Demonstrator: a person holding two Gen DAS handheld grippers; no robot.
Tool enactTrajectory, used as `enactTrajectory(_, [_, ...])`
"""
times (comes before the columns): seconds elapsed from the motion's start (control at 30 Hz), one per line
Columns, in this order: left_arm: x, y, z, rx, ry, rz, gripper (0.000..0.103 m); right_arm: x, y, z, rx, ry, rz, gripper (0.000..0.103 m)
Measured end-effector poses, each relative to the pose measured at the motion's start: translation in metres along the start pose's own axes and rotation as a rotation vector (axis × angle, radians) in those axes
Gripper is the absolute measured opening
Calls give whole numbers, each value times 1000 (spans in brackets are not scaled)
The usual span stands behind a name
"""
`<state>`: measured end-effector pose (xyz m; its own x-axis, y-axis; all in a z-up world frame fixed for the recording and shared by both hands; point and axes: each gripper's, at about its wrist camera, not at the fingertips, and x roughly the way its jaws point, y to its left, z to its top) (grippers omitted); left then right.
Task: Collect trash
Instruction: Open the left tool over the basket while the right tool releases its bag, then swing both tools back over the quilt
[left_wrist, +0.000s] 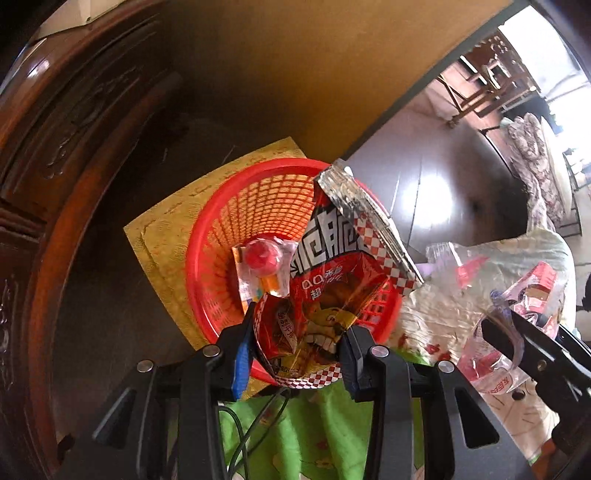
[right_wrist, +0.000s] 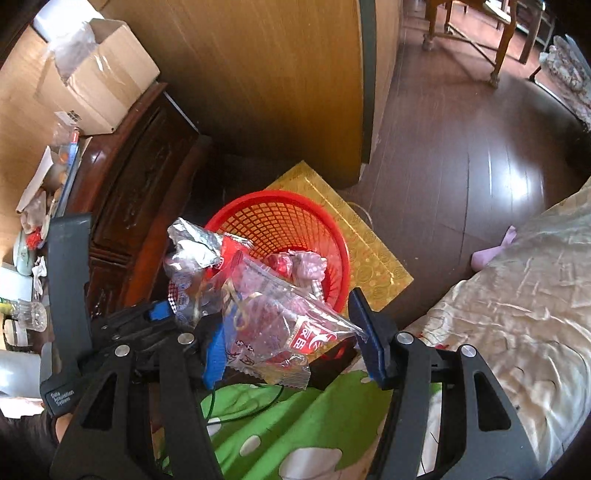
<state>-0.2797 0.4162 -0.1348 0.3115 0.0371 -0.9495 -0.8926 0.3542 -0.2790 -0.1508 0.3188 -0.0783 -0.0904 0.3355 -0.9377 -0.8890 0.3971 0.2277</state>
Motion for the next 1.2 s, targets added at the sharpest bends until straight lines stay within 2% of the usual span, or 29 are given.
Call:
enactTrajectory(0.17, [6, 5, 5, -19, 10, 5, 43, 4, 1, 7, 16, -13, 29, 64])
enactTrajectory(0.3, [7, 9, 8, -23, 1, 18, 58, 1, 0, 8, 20, -32, 41, 72])
enactTrajectory(0.5, [8, 9, 8, -35, 6, 27, 66, 0, -6, 11, 61, -50, 109, 77])
enactTrajectory(0.7, [3, 16, 12, -60, -19, 57, 71, 4, -7, 15, 87, -36, 156, 78])
enactTrajectory(1.07, [-3, 29, 16, -116, -20, 106, 72, 1, -10, 12, 97, -50, 168, 78])
enactTrajectory(1.2, [-7, 24, 15, -99, -27, 108, 72, -6, -12, 8, 101, -66, 166, 78])
